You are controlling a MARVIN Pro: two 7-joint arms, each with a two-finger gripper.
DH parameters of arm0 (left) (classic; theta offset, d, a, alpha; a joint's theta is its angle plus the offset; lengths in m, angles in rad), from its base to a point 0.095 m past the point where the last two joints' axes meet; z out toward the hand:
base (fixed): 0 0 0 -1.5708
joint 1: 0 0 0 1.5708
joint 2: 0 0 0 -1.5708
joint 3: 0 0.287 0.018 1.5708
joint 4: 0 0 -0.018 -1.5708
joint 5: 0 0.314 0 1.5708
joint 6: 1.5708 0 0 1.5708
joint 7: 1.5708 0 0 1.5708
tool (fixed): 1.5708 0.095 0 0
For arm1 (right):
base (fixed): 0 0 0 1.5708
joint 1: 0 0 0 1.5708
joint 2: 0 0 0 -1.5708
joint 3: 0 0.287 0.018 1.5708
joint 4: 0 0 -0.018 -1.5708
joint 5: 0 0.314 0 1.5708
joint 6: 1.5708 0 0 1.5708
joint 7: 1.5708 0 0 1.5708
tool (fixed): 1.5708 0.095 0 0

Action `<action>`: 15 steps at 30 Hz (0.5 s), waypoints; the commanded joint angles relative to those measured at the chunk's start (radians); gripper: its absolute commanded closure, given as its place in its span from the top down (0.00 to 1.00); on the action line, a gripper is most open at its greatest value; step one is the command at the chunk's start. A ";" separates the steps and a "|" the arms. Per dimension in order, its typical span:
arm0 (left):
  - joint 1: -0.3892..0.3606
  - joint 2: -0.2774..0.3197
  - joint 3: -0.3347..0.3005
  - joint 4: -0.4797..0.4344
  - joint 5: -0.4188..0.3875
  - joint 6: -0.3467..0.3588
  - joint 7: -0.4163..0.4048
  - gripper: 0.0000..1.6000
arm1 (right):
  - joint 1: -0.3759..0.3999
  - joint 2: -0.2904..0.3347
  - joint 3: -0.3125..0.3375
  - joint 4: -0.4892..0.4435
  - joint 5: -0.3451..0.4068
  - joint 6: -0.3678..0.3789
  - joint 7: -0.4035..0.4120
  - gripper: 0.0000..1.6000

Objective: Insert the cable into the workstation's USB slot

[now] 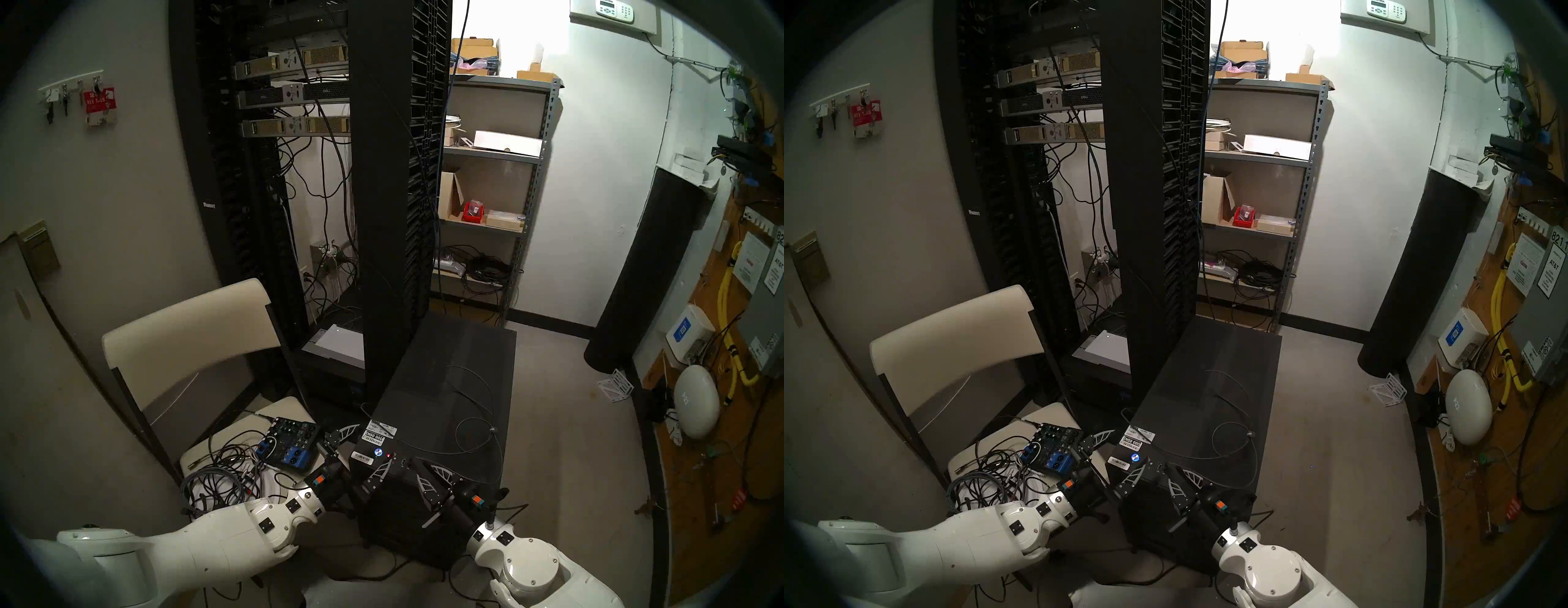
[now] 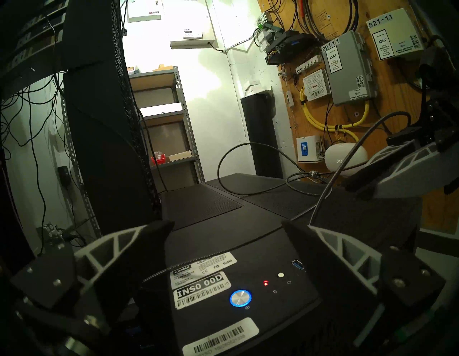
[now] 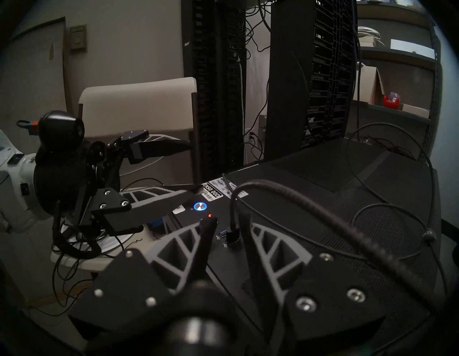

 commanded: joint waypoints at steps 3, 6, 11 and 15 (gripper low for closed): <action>-0.013 -0.005 -0.006 -0.009 -0.001 -0.004 0.000 1.00 | -0.028 0.019 0.005 -0.034 0.026 0.007 0.021 0.48; -0.015 -0.006 -0.005 -0.005 -0.003 -0.004 -0.002 1.00 | -0.033 0.025 0.015 -0.038 0.020 0.011 0.015 0.48; -0.016 -0.009 -0.003 -0.006 -0.004 -0.005 -0.005 1.00 | -0.037 0.026 0.028 -0.044 0.020 0.014 0.009 0.48; -0.016 -0.007 -0.002 -0.012 0.000 -0.001 -0.007 1.00 | -0.047 0.029 0.043 -0.048 0.025 0.014 0.005 0.49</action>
